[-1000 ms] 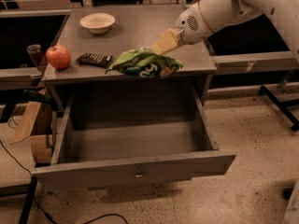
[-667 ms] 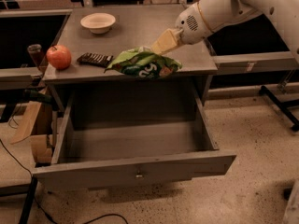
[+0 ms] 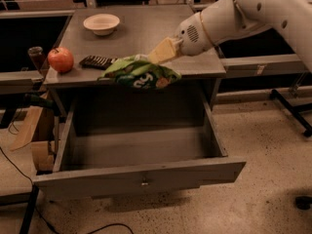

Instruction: Place green rice chip bag into top drawer

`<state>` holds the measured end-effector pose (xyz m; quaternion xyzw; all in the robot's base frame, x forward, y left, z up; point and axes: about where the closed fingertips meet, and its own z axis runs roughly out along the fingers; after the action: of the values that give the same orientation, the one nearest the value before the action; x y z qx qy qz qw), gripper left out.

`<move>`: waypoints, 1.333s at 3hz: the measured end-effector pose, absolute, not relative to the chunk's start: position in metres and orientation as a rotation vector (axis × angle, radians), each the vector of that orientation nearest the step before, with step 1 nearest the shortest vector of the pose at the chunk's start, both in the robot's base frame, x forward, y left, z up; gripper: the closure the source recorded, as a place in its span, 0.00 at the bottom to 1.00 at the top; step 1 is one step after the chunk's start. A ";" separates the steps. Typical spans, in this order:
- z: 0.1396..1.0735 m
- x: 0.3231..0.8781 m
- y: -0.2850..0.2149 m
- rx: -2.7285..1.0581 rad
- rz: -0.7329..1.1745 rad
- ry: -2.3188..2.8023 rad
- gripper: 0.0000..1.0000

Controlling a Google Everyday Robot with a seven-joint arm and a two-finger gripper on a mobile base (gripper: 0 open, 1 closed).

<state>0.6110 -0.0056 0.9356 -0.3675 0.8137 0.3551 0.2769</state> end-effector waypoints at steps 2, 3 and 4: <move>0.874 0.563 0.077 -0.732 0.986 2.314 1.00; 0.826 0.565 0.111 -0.626 0.949 2.434 1.00; 0.791 0.580 0.127 -0.531 0.915 2.542 1.00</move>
Offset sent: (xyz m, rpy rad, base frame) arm -0.0737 0.1226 -0.1151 0.0146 0.2393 -0.2719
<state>0.5801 0.1269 0.7910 -0.1891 0.9059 0.3262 0.1930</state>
